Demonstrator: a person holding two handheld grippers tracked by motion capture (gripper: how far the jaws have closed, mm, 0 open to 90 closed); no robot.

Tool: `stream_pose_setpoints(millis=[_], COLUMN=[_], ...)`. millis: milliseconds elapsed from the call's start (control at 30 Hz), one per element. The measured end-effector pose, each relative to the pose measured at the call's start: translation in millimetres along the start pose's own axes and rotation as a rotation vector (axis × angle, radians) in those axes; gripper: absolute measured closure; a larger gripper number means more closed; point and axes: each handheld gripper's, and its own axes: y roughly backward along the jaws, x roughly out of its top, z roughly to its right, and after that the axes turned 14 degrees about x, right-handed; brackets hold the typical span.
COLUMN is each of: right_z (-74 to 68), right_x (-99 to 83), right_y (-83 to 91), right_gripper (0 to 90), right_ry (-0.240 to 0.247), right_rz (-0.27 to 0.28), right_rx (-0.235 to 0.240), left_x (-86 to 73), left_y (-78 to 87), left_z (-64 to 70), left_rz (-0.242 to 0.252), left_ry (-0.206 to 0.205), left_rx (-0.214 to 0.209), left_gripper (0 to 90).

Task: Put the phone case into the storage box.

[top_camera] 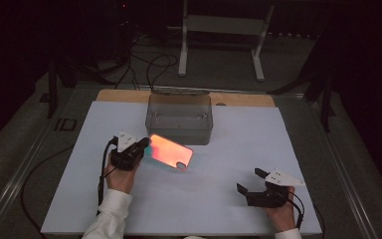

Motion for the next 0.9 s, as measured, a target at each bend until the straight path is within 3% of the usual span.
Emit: stream_pose_setpoints(millis=[333,500,633,900], right_z=[3.6,6.3,5.7,4.9], right_x=[9.7,27.6,46.3,64.1], right_y=[-3.9,-11.0,-21.3,-35.8], right_gripper=[8.1,8.1,8.1,8.1], right_ry=[-0.009,-0.005,0.012,0.020], right_rz=[0.010,-0.009,-0.022,-0.038], right_rx=[0.020,0.044,0.089,0.129], left_x=[1.5,3.1,3.5,4.1], left_y=[3.1,4.4,5.2,7.2], left_z=[0.9,0.1,0.2,1.0], left_rz=[0.027,0.043,0.045,0.063], left_ry=[-0.019,-0.022,-0.031,-0.041], left_rx=[0.004,0.003,0.008,0.008], left_gripper=[89.0,89.0,89.0,89.0])
